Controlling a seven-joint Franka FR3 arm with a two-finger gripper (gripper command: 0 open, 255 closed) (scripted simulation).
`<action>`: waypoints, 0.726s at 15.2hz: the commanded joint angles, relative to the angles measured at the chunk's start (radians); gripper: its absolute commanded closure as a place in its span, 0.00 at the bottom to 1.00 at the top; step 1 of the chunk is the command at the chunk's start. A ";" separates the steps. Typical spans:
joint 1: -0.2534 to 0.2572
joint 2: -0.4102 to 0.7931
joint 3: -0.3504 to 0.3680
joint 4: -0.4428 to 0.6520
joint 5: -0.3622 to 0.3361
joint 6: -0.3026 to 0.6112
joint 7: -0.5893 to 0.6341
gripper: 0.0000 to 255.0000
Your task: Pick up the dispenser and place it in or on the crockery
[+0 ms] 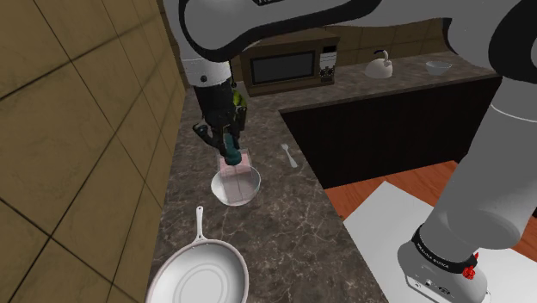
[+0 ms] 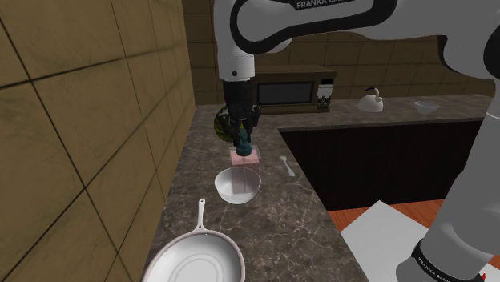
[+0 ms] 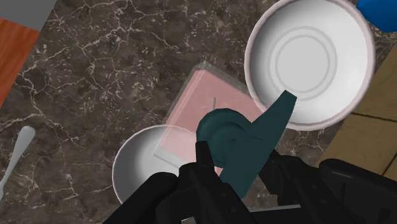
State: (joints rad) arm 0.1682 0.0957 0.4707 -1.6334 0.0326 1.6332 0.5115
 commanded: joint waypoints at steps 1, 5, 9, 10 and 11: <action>-0.009 0.054 -0.012 0.089 -0.025 -0.041 -0.019 1.00; -0.010 0.183 -0.031 0.313 -0.079 -0.149 -0.049 1.00; 0.020 0.363 -0.053 0.635 -0.147 -0.300 -0.081 1.00; 0.039 0.428 -0.060 0.754 -0.170 -0.356 -0.091 1.00; 0.032 0.413 -0.060 0.716 -0.163 -0.332 -0.092 1.00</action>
State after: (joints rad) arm 0.2017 0.4994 0.4128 -0.9302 -0.1278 1.3048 0.4255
